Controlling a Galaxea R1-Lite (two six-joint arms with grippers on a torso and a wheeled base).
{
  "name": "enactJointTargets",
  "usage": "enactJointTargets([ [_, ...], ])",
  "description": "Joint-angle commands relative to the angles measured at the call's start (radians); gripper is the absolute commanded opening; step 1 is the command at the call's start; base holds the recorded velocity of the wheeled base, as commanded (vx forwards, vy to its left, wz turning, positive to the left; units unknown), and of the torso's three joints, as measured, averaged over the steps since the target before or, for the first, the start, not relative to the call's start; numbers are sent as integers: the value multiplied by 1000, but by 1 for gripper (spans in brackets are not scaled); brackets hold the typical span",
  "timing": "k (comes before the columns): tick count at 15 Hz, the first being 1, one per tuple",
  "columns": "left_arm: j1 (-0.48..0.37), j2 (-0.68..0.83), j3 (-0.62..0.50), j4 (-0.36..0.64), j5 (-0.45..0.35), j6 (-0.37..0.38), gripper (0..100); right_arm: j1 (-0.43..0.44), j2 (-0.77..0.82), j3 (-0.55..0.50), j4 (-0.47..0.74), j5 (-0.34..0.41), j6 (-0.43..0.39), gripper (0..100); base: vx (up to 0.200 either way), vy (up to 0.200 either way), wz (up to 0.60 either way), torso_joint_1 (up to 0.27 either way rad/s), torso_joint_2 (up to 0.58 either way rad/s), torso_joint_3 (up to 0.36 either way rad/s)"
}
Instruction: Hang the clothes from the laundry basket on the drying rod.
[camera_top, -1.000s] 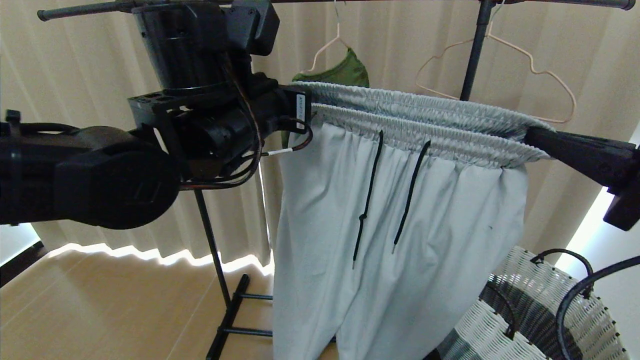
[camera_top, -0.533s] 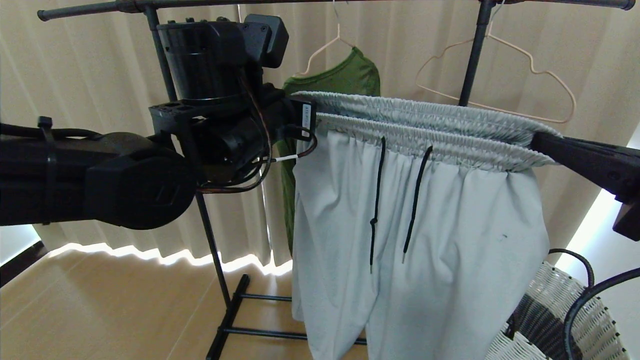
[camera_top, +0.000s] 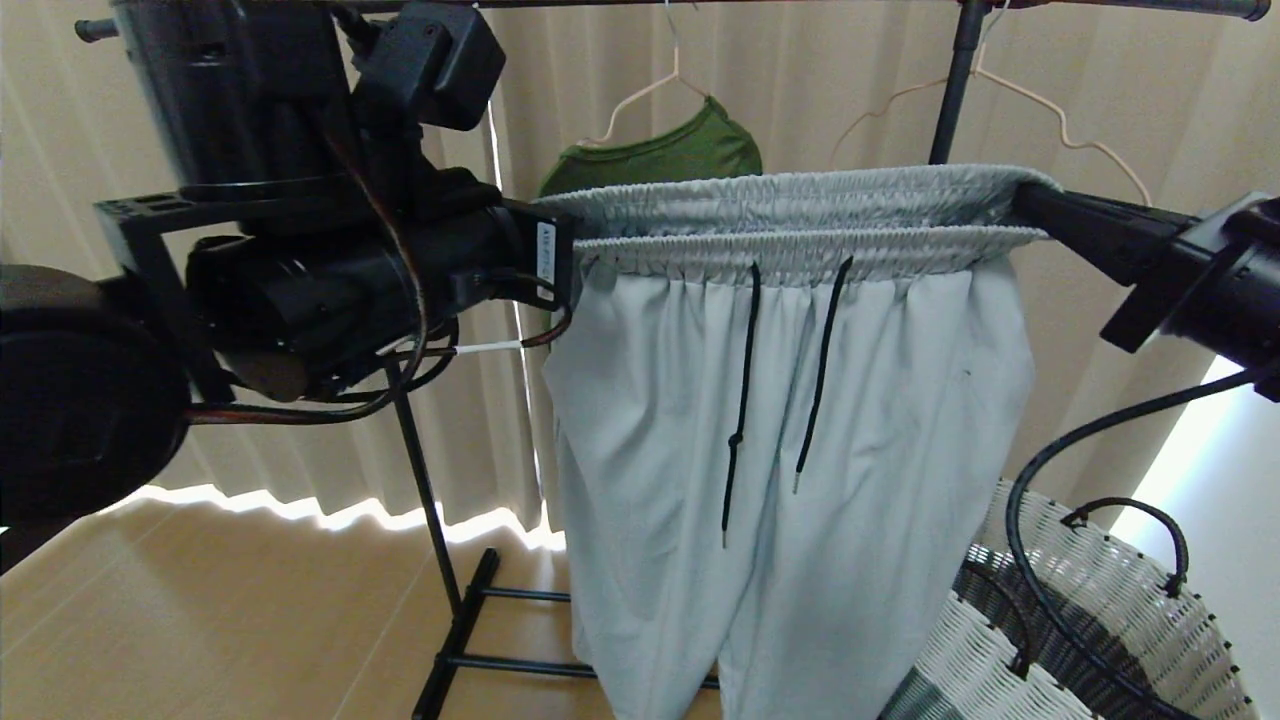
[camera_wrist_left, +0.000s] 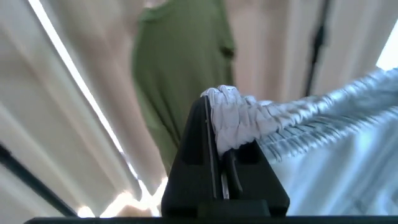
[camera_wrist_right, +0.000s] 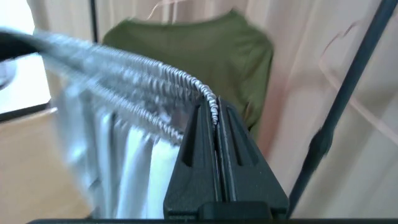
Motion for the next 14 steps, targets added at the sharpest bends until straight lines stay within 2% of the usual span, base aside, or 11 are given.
enactJointTargets([
  [1,0,-87,28,30,-42,1,0,-6,111,-18,-60,-1,0,0,0,0,0,0,0,0],
  [5,-23,-173,108,55,-229,5,0,-3,146,-65,-100,2,3,0,0,0,0,0,0,0],
  [6,-31,-184,129,55,-248,16,0,-1,149,-65,-100,2,5,0,0,0,0,0,0,0],
  [14,-57,-224,204,49,-249,67,0,2,140,-56,-100,1,5,0,0,0,0,0,0,0],
])
